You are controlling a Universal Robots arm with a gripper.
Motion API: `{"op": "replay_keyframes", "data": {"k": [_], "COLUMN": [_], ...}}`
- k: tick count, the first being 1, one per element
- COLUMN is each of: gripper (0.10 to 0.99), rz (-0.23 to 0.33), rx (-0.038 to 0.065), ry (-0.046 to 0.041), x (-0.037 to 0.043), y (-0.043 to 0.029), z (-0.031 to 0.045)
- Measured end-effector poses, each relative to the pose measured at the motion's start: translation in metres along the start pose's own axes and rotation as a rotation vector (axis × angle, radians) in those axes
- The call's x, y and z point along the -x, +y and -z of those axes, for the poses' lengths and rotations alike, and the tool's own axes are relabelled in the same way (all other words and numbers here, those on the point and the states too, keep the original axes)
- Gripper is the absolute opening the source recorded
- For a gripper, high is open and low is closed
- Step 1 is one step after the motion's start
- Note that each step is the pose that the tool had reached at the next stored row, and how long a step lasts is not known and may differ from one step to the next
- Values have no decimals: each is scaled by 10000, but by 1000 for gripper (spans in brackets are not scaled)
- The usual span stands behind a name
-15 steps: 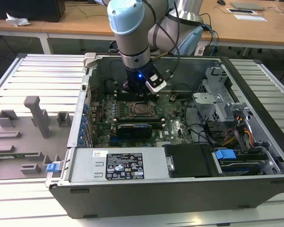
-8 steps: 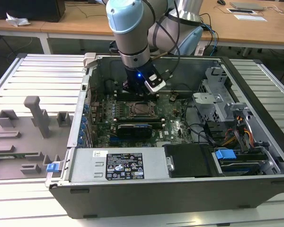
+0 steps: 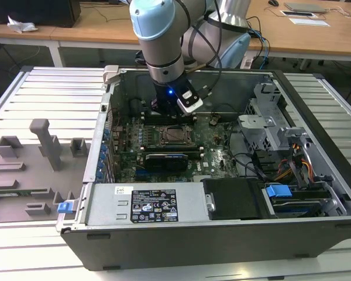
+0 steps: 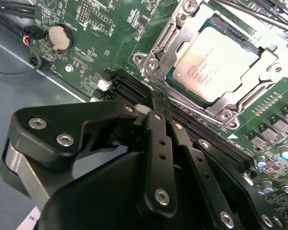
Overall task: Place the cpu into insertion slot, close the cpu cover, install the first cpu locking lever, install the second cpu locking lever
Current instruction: 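Install the first cpu locking lever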
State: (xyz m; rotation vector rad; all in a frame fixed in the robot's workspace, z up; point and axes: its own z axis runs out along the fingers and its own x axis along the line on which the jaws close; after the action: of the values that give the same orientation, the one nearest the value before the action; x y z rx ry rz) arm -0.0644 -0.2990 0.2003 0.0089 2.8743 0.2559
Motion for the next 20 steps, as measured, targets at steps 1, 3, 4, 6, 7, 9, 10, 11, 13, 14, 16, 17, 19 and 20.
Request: {"op": "replay_keyframes", "data": {"k": [1, 3, 4, 6, 7, 9, 10, 11, 13, 14, 16, 17, 19, 20], "gripper": [106, 106, 106, 106, 106, 106, 106, 106, 106, 106, 106, 106, 106, 106], "rz": [-50, -129, -149, -187, -205, -230, -241, -251, -258, -262, -263, -262, -263, -262], "rx": [-35, -66, -70, -83, -92, -99, -104, -108, -114, -115, -114, -115, -116, -116], "ry": [-10, -24, -28, -34, -36, -43, -45, -48, -47, -47, -50, -50, -49, -49], "x": [-4, -13, -15, -19, -21, -23, -24, -25, -26, -25, -24, -24, -23, -23], "y": [0, -1, -1, -4, -6, -6, -7, -7, -8, -8, -11, -15, -25, -30], "z": [1, -3, -7, -19, -24, -32, -36, -40, -41, -42, -44, -43, -41, -40]}}
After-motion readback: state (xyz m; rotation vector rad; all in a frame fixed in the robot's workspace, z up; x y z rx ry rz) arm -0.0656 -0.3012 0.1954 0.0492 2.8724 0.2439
